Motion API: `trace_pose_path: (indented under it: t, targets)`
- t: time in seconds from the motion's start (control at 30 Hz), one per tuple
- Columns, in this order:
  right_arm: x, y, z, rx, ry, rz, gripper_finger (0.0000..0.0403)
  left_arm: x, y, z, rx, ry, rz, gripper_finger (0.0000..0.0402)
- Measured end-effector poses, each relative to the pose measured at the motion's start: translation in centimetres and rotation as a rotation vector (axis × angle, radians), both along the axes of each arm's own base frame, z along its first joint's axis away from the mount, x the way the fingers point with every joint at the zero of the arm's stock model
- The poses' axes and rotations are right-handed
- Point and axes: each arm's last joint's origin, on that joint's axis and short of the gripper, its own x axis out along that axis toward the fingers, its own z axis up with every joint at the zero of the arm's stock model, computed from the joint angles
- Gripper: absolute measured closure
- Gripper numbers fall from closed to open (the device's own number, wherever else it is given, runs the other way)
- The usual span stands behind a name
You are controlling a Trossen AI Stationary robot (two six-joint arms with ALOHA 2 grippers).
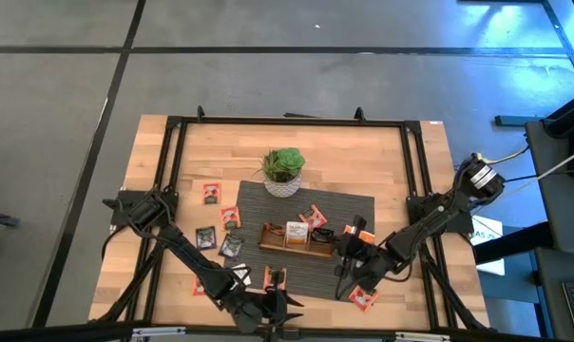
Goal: Pick & Place Tea
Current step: Put the violet tea bag into the right section of the wooden organizer, then put the orange tea bag into the left section of the wooden organizer
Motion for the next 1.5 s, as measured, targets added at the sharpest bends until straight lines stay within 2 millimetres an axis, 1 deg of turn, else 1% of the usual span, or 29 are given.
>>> trace_pose_path:
  t: [0.23,0.4,0.5,0.7,0.83,0.93,1.0,1.1,1.17,1.3,1.43,1.5]
  targets:
    - [0.0,0.0,-0.2,-0.024,0.025,0.017,0.0396,-0.1,-0.3,-0.1,-0.025,0.024,-0.071,0.0313]
    - [-0.1,0.0,-0.4,-0.022,0.054,0.031,0.0389,-0.2,-0.2,-0.3,-0.045,0.052,-0.056,0.0313]
    - [-0.2,-0.1,-0.4,-0.028,0.066,0.03,0.0365,-0.3,-0.1,-0.6,-0.058,0.084,-0.041,0.0313]
    - [-0.2,-0.2,-0.3,-0.036,0.063,0.026,0.0301,-0.5,0.1,-1.1,-0.078,0.131,-0.015,0.0313]
    - [-0.3,-0.3,0.7,-0.02,0.033,0.036,0.0272,-0.9,0.2,-1.7,-0.096,0.212,0.001,0.0313]
    - [-0.3,-0.3,2.0,0.031,-0.018,0.043,0.0263,-1.4,0.5,-2.4,-0.115,0.293,0.055,0.0313]
    - [-0.3,-0.1,2.8,0.102,-0.046,0.076,0.0261,-1.8,0.9,-3.0,-0.125,0.357,0.105,0.0313]
    - [0.3,0.6,3.6,0.23,-0.108,0.143,0.0261,-2.3,1.3,-3.6,-0.133,0.426,0.166,0.0313]
    - [0.9,1.3,3.9,0.29,-0.151,0.22,0.0261,-2.6,1.6,-3.9,-0.12,0.469,0.2,0.0313]
    - [2.0,2.5,3.4,0.286,-0.188,0.382,0.026,-3.1,2.0,-4.2,-0.084,0.474,0.273,0.0313]
    - [2.8,3.1,2.2,0.255,-0.179,0.407,0.026,-3.4,2.4,-4.8,-0.083,0.475,0.32,0.0313]
    - [3.6,3.3,1.9,0.244,-0.163,0.397,0.026,-3.7,2.6,-5.3,-0.091,0.484,0.336,0.0313]
